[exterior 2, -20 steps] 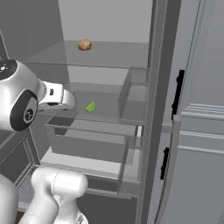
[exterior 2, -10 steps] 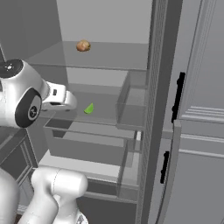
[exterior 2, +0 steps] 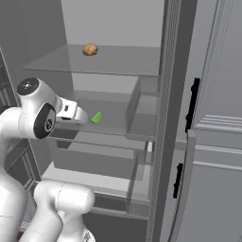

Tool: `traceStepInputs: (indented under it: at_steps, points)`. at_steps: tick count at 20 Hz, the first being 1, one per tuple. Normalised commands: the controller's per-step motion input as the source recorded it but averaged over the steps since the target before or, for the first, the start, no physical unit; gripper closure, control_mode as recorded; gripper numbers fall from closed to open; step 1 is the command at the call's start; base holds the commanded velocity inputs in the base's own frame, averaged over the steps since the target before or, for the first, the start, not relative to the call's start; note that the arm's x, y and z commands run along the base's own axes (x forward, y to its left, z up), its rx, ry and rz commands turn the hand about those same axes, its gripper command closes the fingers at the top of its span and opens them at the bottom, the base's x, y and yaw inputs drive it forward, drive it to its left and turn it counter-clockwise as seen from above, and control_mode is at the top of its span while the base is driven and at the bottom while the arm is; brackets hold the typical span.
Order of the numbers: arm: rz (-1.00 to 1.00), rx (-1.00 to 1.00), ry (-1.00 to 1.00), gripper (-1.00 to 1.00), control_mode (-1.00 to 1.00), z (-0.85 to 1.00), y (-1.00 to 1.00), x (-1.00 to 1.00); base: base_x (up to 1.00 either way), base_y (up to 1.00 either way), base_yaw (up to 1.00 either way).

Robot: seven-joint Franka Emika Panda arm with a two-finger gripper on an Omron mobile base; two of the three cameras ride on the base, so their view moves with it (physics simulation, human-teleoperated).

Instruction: Grab a lemon wedge from the fridge and one ice cube from the ice bowl, and put them in the glass of lemonade.

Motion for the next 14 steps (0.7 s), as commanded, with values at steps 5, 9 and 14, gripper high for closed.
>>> traceStepInputs:
  at_steps: [5,9,14]
  points:
    - [-0.06,-0.02,0.02,-1.0,-1.0,-0.4,0.09,0.82,0.0,0.0,0.0]
    - [-0.02,-0.01,0.07,-1.0,-1.0,-0.16,-0.01,0.71,0.0,0.0,0.0]
    - [0.05,0.0,0.08,-1.0,-1.0,-0.05,-0.1,0.57,0.0,0.0,0.0]
